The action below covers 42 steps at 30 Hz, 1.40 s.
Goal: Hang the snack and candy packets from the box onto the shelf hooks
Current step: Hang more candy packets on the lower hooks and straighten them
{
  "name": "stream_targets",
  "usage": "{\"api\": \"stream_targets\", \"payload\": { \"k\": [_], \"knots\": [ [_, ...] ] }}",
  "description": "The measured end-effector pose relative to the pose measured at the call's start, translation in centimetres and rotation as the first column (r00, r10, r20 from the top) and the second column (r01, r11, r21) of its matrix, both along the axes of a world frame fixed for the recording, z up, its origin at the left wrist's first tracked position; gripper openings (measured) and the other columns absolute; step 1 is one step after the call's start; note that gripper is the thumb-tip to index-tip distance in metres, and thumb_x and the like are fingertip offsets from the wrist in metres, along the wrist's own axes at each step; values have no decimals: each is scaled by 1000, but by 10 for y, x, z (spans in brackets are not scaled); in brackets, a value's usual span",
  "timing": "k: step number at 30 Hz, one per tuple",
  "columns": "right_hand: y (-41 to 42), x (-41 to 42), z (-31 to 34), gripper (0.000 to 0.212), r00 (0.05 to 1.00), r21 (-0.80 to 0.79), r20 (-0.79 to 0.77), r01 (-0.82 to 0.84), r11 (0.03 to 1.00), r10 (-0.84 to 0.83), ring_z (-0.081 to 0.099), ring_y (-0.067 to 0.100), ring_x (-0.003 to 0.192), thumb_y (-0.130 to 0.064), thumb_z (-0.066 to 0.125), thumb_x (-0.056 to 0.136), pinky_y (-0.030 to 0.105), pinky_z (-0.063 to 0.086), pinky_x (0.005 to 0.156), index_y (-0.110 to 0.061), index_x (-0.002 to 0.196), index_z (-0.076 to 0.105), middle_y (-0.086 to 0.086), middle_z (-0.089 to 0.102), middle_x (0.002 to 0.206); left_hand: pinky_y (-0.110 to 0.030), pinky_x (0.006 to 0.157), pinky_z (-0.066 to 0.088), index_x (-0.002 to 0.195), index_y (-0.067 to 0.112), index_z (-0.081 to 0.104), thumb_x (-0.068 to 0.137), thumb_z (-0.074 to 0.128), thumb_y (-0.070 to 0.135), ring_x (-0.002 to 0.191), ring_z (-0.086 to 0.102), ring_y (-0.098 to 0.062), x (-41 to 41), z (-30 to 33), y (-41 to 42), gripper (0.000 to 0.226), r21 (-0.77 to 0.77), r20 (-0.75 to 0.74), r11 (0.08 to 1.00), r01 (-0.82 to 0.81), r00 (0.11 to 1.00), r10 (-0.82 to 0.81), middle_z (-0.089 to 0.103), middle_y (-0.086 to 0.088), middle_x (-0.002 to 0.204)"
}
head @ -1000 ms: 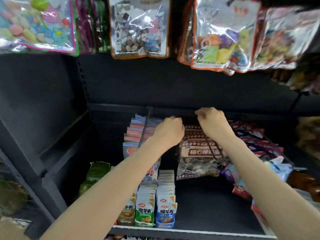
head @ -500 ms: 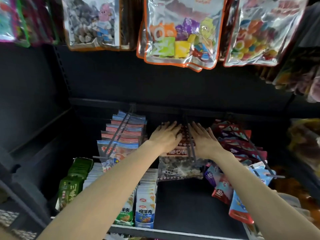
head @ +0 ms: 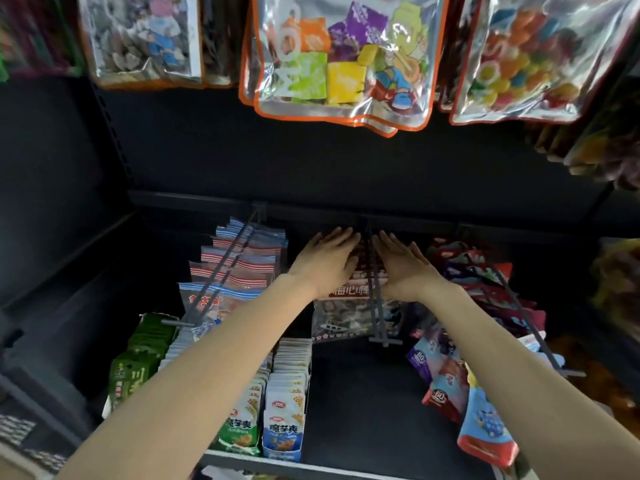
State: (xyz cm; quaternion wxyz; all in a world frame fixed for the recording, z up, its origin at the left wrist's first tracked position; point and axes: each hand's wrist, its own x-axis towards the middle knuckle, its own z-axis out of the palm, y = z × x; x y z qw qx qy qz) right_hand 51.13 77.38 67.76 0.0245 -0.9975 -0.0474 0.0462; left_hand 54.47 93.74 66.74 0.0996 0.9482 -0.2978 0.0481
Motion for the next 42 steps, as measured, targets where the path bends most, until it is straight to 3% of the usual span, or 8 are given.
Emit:
{"api": "stream_targets", "payload": {
  "k": [4,11,18,20,23,26,33,42],
  "knots": [
    [0,-22,-5,80,987,123,157,-37,992,17,-5,8,146,-46,47,92,29,-7,117,-20,153,1,-5,-5,160,-30,117,20,147,21,31,102,32,30,142,23,-12,-20,-4,14,46,-95,87,987,129,989,-120,29,5,153],
    [0,-27,-14,74,985,97,168,-43,994,26,8,12,146,-38,51,93,26,1,117,-20,152,11,-4,8,160,-33,111,29,148,25,26,100,32,40,141,26,-13,-22,-4,11,51,-62,-28,997,50,998,-52,27,6,154],
    [0,-9,-6,79,999,114,44,4,993,-9,7,13,147,-45,50,92,32,9,120,-20,153,6,-4,4,160,-36,119,13,150,24,20,99,28,46,145,11,-13,-9,-1,3,56,37,-52,998,46,998,-44,14,5,158],
    [1,-6,-2,77,1000,116,12,22,993,-23,8,13,147,-45,49,93,31,11,120,-20,153,8,-3,4,160,-35,117,16,149,24,24,100,26,44,145,15,-14,-6,1,1,53,33,-68,998,50,997,-47,18,4,157],
    [1,-5,6,54,994,276,35,91,957,-105,37,23,136,-38,42,95,35,33,110,-27,147,31,-1,31,154,-35,99,41,131,23,54,101,28,34,123,50,-21,-3,7,1,41,-69,-37,998,12,999,-14,50,-1,139],
    [0,0,15,34,969,338,146,138,931,-197,59,29,108,-27,39,96,42,48,91,-27,122,61,4,61,125,-38,88,50,120,21,61,100,40,26,106,60,-22,8,12,2,29,-147,-91,988,-40,995,27,62,-3,124],
    [-3,18,18,30,955,294,178,178,939,-237,61,25,104,-9,48,93,36,51,82,-24,107,70,1,66,115,-38,90,49,113,19,67,94,55,23,107,59,-23,24,12,-5,23,-153,-138,984,-95,988,74,63,-5,121],
    [-4,18,10,21,945,333,218,163,929,-244,63,26,98,-17,51,94,36,52,80,-24,103,69,4,69,106,-37,83,50,117,25,63,95,52,23,106,60,-23,29,7,-5,24,-227,-78,962,-151,988,137,63,-2,119]
  ]
}}
